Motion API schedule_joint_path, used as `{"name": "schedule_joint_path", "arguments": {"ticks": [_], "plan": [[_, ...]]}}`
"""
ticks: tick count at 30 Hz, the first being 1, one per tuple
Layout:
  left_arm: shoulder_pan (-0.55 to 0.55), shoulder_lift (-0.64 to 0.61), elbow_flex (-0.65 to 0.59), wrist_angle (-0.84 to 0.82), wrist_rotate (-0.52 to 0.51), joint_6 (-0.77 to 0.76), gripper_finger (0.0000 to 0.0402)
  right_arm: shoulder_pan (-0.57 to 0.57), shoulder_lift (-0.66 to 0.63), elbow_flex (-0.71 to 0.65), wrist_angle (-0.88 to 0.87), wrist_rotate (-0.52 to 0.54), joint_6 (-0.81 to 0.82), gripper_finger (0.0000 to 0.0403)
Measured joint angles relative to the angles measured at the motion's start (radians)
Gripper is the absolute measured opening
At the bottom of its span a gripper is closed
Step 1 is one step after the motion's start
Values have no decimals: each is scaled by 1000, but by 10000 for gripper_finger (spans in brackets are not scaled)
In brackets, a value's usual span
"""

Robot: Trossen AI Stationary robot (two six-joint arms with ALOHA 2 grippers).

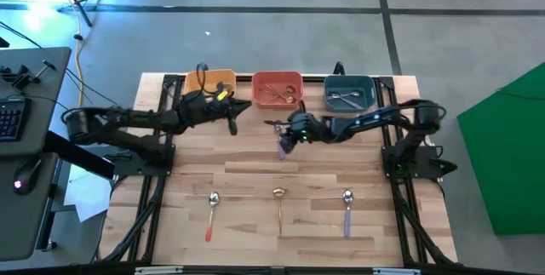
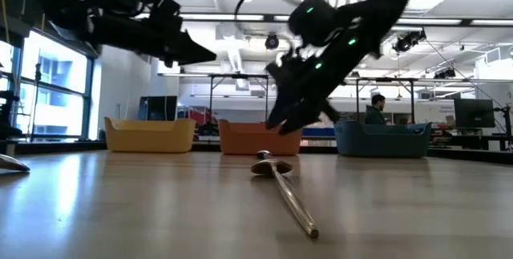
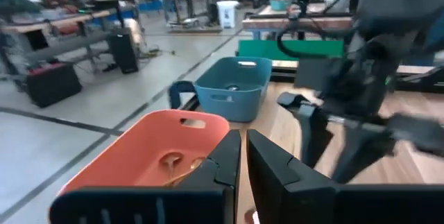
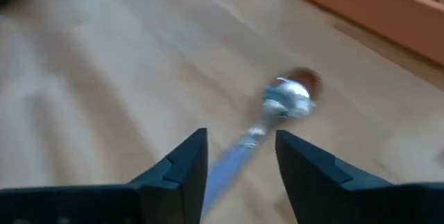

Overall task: Sort silverware by color (type)
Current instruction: Put the violet spoon into the blue bin

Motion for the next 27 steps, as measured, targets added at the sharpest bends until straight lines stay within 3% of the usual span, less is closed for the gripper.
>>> {"name": "schedule_joint_path", "arguments": {"ticks": [6, 15, 27], "plan": [[-9, -101, -46, 0, -42, 0, 17, -39, 151, 184, -206, 11, 88, 161], [-8, -117, -51, 0, -44, -3, 17, -39, 281, 343, -330, 34, 81, 136], [-9, -117, -51, 0, -44, -4, 17, -23, 305, 368, -356, 74, -79, 9]]}}
